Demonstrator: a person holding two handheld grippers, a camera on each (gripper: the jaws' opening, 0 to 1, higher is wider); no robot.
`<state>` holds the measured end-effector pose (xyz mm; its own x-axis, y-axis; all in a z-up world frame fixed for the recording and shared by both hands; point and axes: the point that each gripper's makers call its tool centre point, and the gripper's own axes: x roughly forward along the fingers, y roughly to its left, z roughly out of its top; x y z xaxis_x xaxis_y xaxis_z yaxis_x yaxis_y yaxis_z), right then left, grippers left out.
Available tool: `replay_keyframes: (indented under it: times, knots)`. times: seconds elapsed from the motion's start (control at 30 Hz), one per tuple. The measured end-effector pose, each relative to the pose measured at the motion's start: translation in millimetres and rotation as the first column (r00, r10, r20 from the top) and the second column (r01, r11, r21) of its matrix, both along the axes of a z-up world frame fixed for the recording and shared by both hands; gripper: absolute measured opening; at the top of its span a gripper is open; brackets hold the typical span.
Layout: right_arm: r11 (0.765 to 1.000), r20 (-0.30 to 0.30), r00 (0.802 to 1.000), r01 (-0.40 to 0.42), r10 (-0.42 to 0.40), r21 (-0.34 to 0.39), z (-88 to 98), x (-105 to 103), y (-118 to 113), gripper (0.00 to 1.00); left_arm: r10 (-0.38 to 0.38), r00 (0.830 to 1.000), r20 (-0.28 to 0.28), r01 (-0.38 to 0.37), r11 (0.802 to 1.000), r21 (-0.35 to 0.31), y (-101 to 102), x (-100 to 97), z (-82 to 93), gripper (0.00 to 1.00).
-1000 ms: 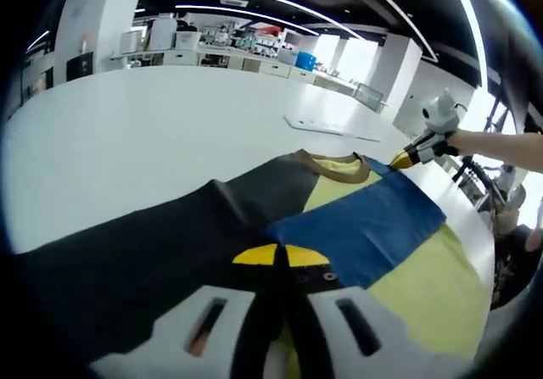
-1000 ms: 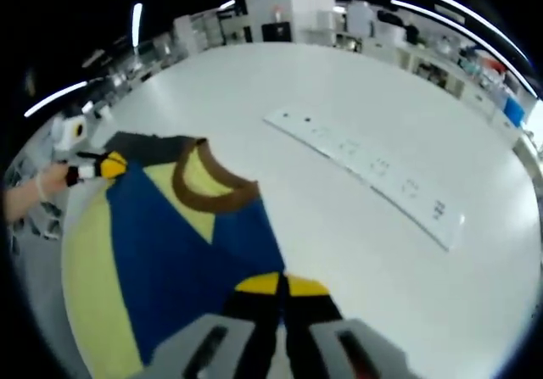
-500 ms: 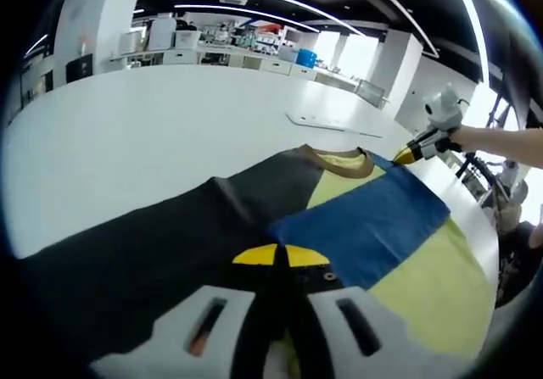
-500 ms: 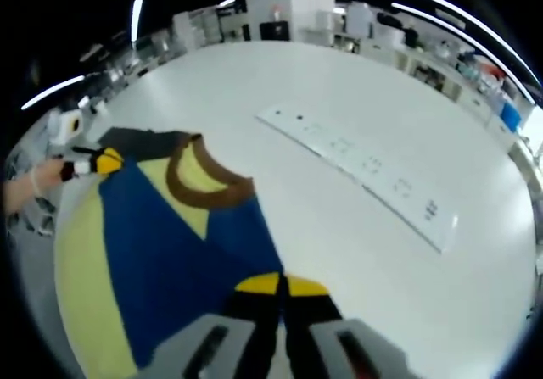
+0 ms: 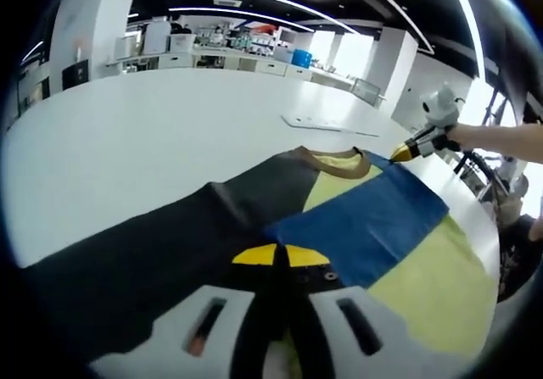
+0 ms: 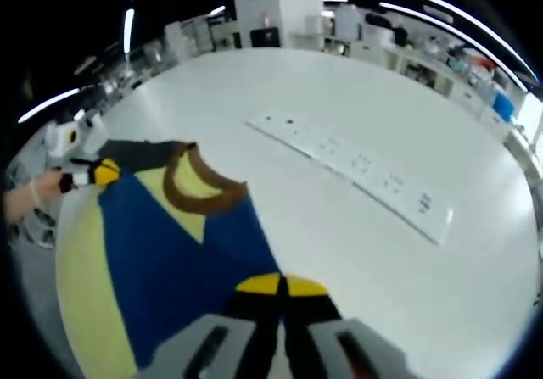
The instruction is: Fold the garment on the visible template until the final outline fits inside the template.
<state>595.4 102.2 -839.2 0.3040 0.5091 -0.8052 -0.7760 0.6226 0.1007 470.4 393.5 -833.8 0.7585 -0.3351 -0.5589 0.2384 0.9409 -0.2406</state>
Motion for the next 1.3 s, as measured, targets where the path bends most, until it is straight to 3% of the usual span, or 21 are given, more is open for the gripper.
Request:
replay_keyframes:
  times: [0.1, 0.2, 0.4, 0.47, 0.67, 0.7, 0.83, 0.93, 0.97, 1.13, 1.3]
  knots:
    - [0.999, 0.047, 0.998, 0.026, -0.028, 0.039, 9.5, 2.4, -4.5, 0.0, -0.015, 1.0, 0.019, 0.015, 1.0, 0.0, -2.8, -0.4, 6.0, 0.07]
    - [0.988, 0.025, 0.996, 0.087, -0.091, 0.128, 14.3, 10.3, -11.1, 0.13, -0.031, 0.999, 0.029, 0.031, 1.0, 0.006, -4.6, -4.4, 11.0, 0.2]
    - [0.959, 0.019, 0.989, 0.137, -0.146, 0.247, 30.4, -10.5, -22.4, 0.41, -0.057, 0.997, 0.059, 0.058, 0.998, -0.003, -10.5, -13.3, 25.5, 0.35]
    - [0.948, 0.02, 0.989, 0.137, -0.149, 0.287, 35.3, -18.3, -26.1, 0.53, -0.053, 0.997, 0.058, 0.054, 0.999, -0.006, -11.2, -14.6, 29.0, 0.45]
    - [0.933, 0.015, 0.991, 0.123, -0.136, 0.337, 42.9, -47.2, -33.4, 0.73, -0.081, 0.994, 0.069, 0.083, 0.996, -0.036, -17.0, -28.0, 44.6, 0.63]
    - [0.935, 0.014, 0.991, 0.12, -0.132, 0.335, 45.5, -59.9, -32.3, 0.74, -0.086, 0.994, 0.072, 0.089, 0.995, -0.039, -18.5, -29.3, 46.9, 0.66]
    - [0.938, 0.034, 0.993, 0.096, -0.113, 0.333, 47.8, -70.0, -35.7, 0.83, -0.139, 0.987, 0.08, 0.143, 0.989, -0.042, -25.6, -36.6, 54.4, 0.79]
    - [0.936, 0.036, 0.994, 0.082, -0.1, 0.341, 49.8, -77.3, -35.7, 0.95, -0.165, 0.984, 0.066, 0.168, 0.984, -0.058, -28.2, -41.7, 56.2, 0.84]
    - [0.936, 0.04, 0.995, 0.073, -0.093, 0.344, 52.0, -89.4, -35.8, 0.99, -0.177, 0.981, 0.078, 0.181, 0.982, -0.048, -28.9, -43.7, 58.5, 0.85]
    - [0.95, 0.058, 0.997, 0.029, -0.049, 0.31, 55.4, -111.0, -35.4, 1.0, -0.192, 0.978, 0.082, 0.199, 0.977, -0.077, -29.8, -51.7, 65.9, 0.87]
    - [0.942, 0.061, 0.997, 0.029, -0.052, 0.335, 66.1, -129.2, -38.1, 1.0, -0.189, 0.977, 0.098, 0.197, 0.977, -0.082, -28.5, -60.2, 75.9, 0.86]
